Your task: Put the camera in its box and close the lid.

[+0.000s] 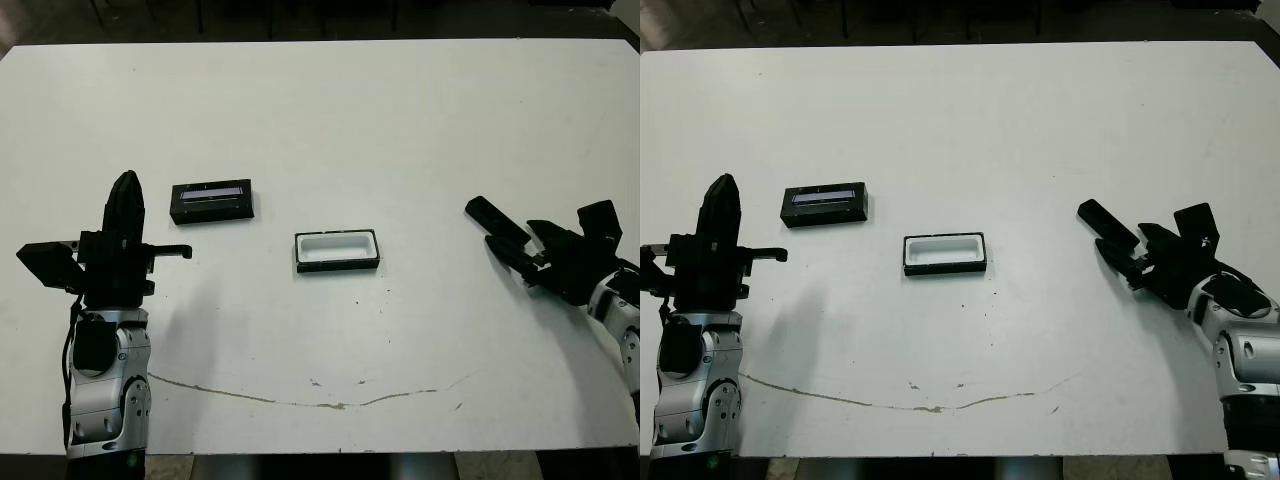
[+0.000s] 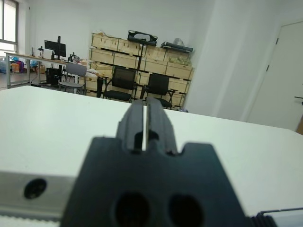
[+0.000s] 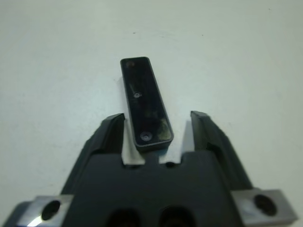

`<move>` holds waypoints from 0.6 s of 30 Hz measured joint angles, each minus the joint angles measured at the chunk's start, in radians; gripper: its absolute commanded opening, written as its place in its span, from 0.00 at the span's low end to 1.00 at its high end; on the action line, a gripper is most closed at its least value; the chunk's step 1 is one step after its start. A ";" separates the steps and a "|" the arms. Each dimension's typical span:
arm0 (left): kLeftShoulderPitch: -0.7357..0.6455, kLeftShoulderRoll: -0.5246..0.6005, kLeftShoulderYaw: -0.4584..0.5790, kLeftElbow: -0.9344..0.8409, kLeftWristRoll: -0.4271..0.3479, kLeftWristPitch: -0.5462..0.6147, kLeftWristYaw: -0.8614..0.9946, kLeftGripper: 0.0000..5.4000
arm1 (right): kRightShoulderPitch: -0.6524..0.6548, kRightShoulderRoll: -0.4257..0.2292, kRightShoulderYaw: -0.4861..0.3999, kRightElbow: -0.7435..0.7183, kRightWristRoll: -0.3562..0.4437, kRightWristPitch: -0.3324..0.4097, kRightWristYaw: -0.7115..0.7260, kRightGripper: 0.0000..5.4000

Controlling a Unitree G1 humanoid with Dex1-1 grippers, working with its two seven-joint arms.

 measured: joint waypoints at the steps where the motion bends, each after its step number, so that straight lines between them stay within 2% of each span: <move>1: 0.000 0.000 0.000 0.000 0.001 0.000 0.001 0.00 | 0.002 0.000 0.004 -0.007 -0.005 -0.003 -0.003 0.42; 10: 0.002 0.000 0.000 0.000 0.000 -0.001 0.001 0.00 | 0.008 -0.009 0.014 -0.008 -0.020 -0.039 0.043 0.13; 18: 0.005 0.000 0.000 0.000 0.000 -0.001 0.001 0.00 | -0.022 -0.040 0.033 0.023 -0.039 -0.052 0.107 0.10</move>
